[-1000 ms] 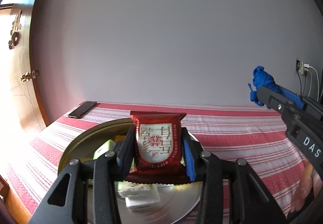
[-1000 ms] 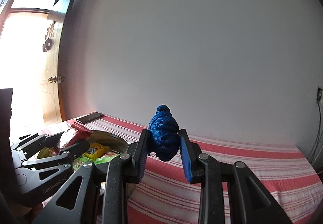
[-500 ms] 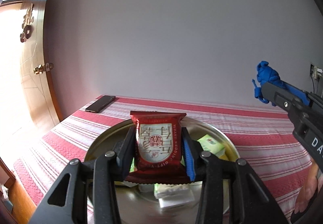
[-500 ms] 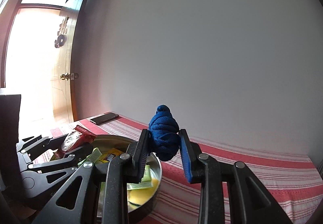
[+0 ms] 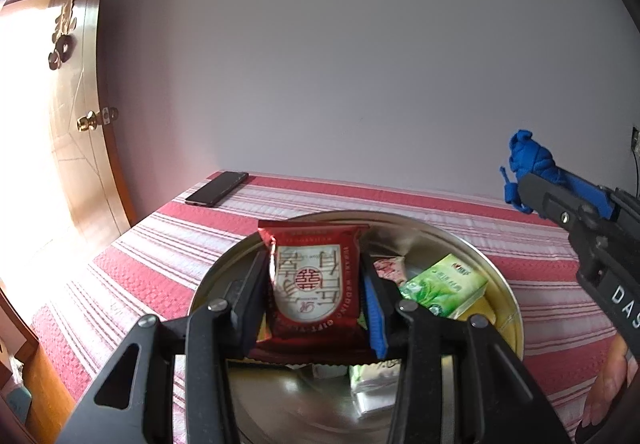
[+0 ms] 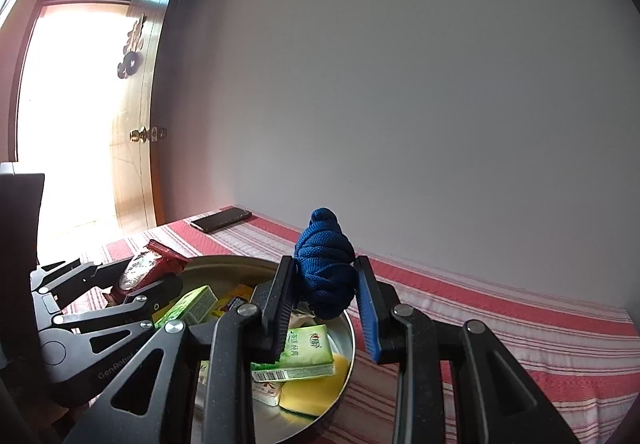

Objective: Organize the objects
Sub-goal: 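Carry the red packet and blue sock over the metal pot with both grippers, then open both grippers to drop the red packet and blue sock into the pot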

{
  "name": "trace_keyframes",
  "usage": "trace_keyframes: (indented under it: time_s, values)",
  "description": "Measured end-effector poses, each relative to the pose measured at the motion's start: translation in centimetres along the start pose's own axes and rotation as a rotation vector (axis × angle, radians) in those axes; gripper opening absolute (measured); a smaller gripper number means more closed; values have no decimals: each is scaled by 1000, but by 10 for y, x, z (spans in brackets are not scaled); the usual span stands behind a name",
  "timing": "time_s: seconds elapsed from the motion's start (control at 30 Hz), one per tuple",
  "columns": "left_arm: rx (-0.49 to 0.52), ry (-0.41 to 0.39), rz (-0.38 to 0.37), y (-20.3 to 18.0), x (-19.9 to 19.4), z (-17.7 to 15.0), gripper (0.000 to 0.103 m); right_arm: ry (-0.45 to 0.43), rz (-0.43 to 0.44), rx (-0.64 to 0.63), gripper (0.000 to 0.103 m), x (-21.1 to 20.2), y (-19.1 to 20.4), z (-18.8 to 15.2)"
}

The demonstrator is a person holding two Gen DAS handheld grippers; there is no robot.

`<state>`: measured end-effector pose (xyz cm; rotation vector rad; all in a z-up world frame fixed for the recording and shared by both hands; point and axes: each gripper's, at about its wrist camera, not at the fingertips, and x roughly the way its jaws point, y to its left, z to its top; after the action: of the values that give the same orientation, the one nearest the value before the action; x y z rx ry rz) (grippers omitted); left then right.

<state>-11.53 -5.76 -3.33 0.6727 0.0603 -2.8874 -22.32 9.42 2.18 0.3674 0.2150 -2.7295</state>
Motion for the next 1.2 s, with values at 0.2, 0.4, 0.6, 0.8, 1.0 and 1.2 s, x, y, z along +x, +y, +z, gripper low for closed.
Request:
trace_keyframes:
  time_s: [0.2,0.4,0.6,0.8,1.0,1.2]
  values:
    - [-6,27,5,7,10,-2,42,46,7,-11,32,16,7,-5]
    - [-10,49,24,15,20,-3,42,93,15,-21,32,32,14,-11]
    - [-8,84,31,19,31,-7,42,133,44,-34,32,44,25,-17]
    - [5,105,31,18,36,-11,42,152,63,-69,32,54,41,-17]
    - [11,121,36,19,42,-15,42,182,73,-76,32,69,47,-17]
    - [12,120,39,20,42,-16,43,199,82,-76,33,75,50,-18]
